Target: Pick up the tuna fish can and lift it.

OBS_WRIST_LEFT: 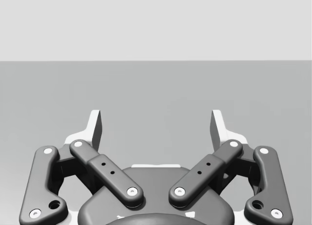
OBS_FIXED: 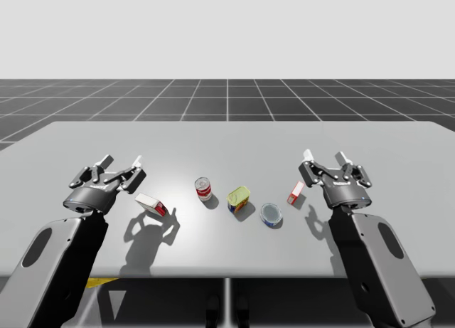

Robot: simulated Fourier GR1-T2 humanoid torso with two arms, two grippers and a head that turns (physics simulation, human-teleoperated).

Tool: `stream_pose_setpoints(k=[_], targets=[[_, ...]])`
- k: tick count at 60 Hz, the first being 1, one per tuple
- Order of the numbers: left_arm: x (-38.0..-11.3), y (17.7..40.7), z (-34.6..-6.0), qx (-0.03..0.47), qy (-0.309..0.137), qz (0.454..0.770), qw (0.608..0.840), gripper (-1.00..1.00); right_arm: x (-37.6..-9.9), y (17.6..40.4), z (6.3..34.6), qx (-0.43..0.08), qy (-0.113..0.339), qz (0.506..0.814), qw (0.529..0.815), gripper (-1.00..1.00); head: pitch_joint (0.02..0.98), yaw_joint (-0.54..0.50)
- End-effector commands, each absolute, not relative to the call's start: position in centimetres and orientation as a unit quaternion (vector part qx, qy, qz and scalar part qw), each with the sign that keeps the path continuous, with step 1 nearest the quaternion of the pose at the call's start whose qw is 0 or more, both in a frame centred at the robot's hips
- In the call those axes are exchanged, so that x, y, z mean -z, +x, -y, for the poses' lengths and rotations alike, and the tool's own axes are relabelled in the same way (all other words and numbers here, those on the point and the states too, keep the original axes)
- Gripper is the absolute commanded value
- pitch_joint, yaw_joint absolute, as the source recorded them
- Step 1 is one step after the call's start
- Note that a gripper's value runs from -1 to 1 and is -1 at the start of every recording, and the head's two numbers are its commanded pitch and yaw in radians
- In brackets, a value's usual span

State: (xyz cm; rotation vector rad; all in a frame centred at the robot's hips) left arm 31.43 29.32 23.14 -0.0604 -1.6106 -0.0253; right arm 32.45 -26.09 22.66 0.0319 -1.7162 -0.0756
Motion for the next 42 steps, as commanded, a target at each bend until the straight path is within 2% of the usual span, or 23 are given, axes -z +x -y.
stream_pose_setpoints(k=[1, 3, 6, 12, 18, 38, 39, 42], targets=[[-23.14, 31.45, -29.29, 0.012, -0.027, 0.721, 0.692, -1.0, -22.45, 32.28, 25.96, 0.062, -0.014, 0.757, 0.65, -1.0, 0.081, 0.01], [-23.15, 31.45, -29.28, 0.012, -0.026, 0.721, 0.692, -1.0, -22.44, 32.32, 26.02, 0.04, -0.003, 0.756, 0.653, -1.0, 0.081, 0.01], [-23.15, 31.43, -29.27, 0.012, -0.026, 0.721, 0.692, -1.0, -22.48, 32.49, 25.98, 0.041, 0.014, 0.755, 0.655, -1.0, 0.085, 0.01], [-23.15, 31.43, -29.26, 0.012, -0.025, 0.721, 0.692, -1.0, -22.5, 32.51, 26.18, 0.028, 0.021, 0.744, 0.668, -1.0, 0.122, 0.01], [-23.14, 31.42, -29.23, 0.013, -0.025, 0.721, 0.692, -1.0, -22.55, 32.5, 26.14, 0.028, 0.015, 0.746, 0.665, -1.0, 0.186, 0.01], [-23.11, 31.4, -28.97, 0.017, -0.025, 0.719, 0.694, -1.0, -22.62, 32.58, 26.05, 0.022, -0.002, 0.745, 0.667, -1.0, 0.572, -0.01], [-23.1, 31.41, -28.91, 0.019, -0.025, 0.719, 0.694, -1.0, -22.62, 32.59, 26.08, 0.022, -0.004, 0.745, 0.667, -1.0, 0.613, -0.01], [-23.1, 31.41, -28.84, 0.02, -0.026, 0.719, 0.694, -1.0, -22.61, 32.62, 26.1, 0.021, -0.008, 0.745, 0.667, -1.0, 0.645, -0.01]])
